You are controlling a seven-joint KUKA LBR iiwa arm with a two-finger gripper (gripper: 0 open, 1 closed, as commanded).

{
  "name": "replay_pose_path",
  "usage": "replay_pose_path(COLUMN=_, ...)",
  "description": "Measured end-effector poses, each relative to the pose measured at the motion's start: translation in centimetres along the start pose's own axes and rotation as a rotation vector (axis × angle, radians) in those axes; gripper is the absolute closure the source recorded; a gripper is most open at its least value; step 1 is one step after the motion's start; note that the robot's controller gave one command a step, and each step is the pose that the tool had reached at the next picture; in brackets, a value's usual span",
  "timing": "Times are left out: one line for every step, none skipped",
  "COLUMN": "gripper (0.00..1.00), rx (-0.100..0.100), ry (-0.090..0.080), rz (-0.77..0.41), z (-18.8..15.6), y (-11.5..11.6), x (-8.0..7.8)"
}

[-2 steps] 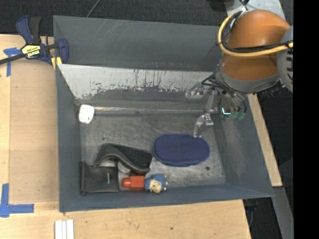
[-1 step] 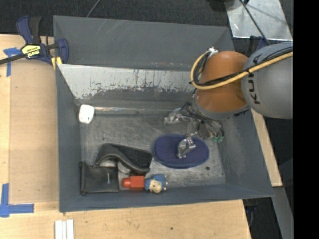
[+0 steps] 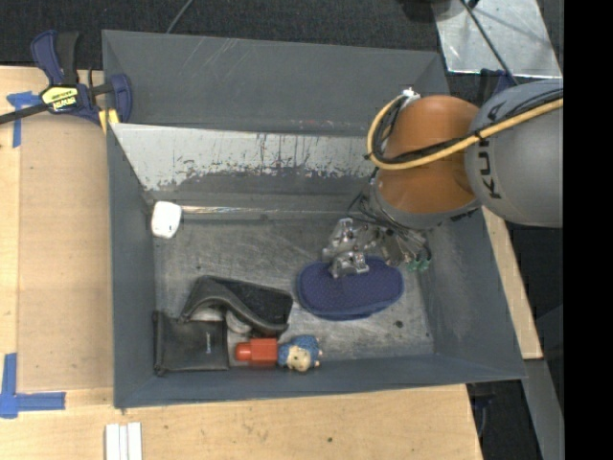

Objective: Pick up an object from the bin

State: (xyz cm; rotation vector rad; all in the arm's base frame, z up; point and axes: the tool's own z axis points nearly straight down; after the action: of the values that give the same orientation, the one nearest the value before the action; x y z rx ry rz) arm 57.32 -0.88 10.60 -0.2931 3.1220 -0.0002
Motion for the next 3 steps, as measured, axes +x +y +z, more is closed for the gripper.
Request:
replay_pose_path(gripper=0.00, rx=0.000, ry=0.001, rz=0.000, z=0.0, y=0.0, x=0.0)
replay_pose_path(gripper=0.00, rx=0.003, ry=-0.019, rz=-0.129, z=1.5, y=-2.7, x=5.0)
replay_pose_path(gripper=0.00, rx=0.002, ry=-0.026, rz=-0.304, z=2.3, y=-3.7, x=5.8)
